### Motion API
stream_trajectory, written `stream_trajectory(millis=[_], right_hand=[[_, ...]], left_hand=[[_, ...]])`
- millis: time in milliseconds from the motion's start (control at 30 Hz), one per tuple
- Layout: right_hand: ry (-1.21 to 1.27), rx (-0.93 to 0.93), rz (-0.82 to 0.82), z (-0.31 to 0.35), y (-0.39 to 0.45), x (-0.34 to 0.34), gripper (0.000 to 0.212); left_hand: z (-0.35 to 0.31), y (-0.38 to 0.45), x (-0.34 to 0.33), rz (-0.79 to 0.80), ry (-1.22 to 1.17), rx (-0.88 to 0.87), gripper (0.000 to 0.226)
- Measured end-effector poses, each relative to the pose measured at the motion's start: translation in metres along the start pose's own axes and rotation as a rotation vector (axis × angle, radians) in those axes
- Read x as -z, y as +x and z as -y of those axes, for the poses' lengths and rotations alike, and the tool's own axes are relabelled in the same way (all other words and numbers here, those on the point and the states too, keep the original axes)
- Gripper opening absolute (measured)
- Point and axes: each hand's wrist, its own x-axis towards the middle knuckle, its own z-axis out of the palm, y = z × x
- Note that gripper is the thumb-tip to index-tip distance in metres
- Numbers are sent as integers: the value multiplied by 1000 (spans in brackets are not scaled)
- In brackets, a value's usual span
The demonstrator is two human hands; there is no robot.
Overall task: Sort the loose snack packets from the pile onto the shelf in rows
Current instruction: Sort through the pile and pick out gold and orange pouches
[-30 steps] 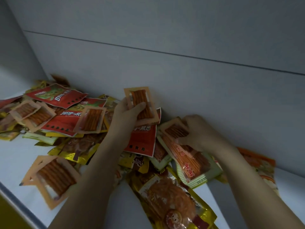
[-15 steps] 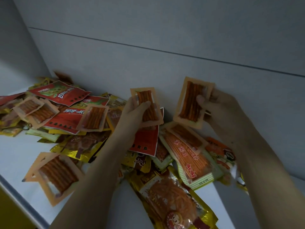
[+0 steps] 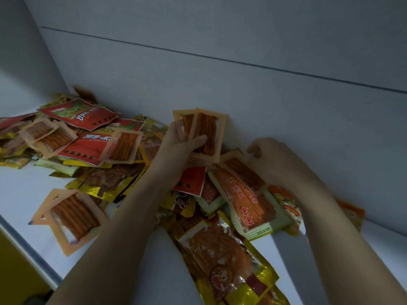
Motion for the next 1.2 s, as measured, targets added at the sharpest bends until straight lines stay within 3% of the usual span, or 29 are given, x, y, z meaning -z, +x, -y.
stream_trajectory(millis=[133, 233, 333, 500, 600, 667, 833, 967, 1067, 1200], right_hand=[[-195, -53, 166, 2, -4, -11, 30], [-158, -56, 159, 4, -6, -8, 26], [74, -74, 177, 5, -9, 0, 22], [-29, 21, 94, 1, -9, 11, 24], [412, 28, 119, -1, -8, 23, 9], [686, 52, 53, 0, -10, 33, 2], [943, 75, -74, 9, -6, 27, 8], [987, 59, -101, 14, -5, 9, 18], [964, 32, -154, 23, -6, 1, 26], [713, 48, -339, 34, -10, -9, 20]], left_hand=[[2, 2, 0, -77, -8, 6, 40], [4, 3, 0, -93, -42, 14, 39], [4, 4, 1, -101, -50, -1, 39], [4, 5, 2, -120, -57, -9, 40], [4, 7, 5, -129, -71, -7, 44], [5, 8, 5, -119, -68, -11, 45], [9, 4, -4, 9, -25, -35, 41], [6, -3, -14, 110, 12, -90, 24], [2, -7, -18, 141, 7, -89, 35], [-10, -14, 1, 41, -37, -56, 46]])
